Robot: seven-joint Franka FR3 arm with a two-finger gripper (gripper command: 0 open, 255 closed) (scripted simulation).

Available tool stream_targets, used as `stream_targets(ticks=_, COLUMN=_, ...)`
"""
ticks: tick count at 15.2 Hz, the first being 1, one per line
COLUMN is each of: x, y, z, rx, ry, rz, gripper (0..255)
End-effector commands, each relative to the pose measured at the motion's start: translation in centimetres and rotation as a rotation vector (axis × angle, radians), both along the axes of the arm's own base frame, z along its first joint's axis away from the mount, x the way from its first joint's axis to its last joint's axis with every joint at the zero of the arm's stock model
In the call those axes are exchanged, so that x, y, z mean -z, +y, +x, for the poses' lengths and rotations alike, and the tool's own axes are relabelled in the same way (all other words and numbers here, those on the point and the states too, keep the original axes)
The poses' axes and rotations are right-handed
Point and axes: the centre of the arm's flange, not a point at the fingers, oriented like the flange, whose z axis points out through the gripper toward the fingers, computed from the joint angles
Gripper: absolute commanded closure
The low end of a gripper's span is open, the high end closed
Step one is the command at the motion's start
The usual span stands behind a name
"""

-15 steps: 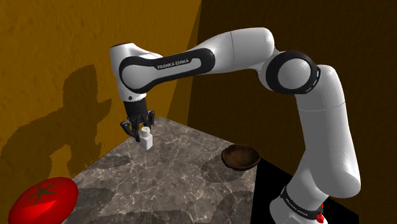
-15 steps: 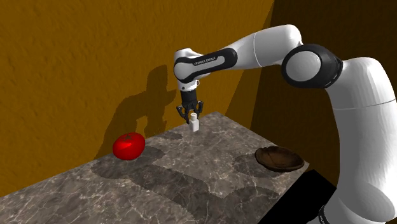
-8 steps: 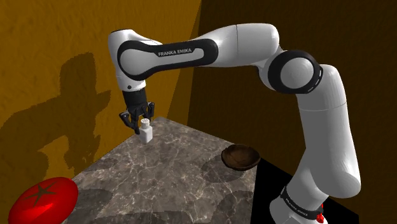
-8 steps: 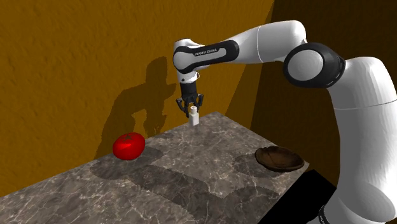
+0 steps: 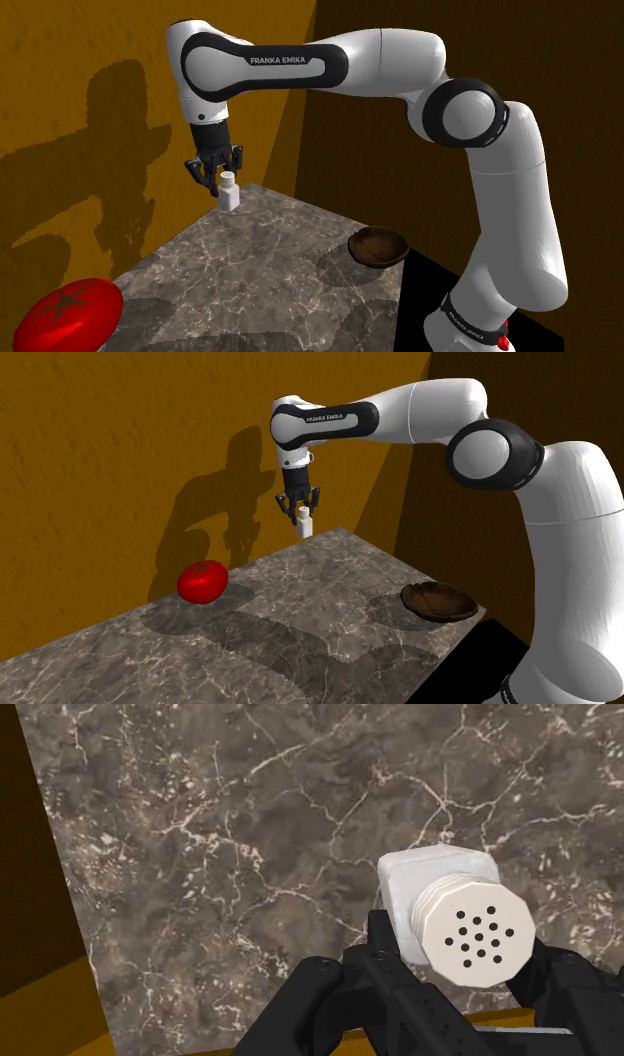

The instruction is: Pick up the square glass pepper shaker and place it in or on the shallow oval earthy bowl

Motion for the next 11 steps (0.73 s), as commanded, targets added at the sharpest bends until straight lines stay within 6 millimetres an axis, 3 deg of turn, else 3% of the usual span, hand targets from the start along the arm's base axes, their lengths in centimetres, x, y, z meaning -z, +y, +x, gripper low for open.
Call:
stream_targets(ticks=1, x=-1.1, y=0.0, z=-0.1, rx=0.000, ry=0.000, rz=0.000, gripper=255)
stream_targets(ticks=7, x=-4.0, y=0.0, z=-0.1, rx=0.000, ry=0.000, rz=0.000, gripper=255)
stream_targets(ticks=11, x=-4.1, y=-3.3, z=-4.2, rx=0.000, ry=0.000, rz=0.000, gripper=255)
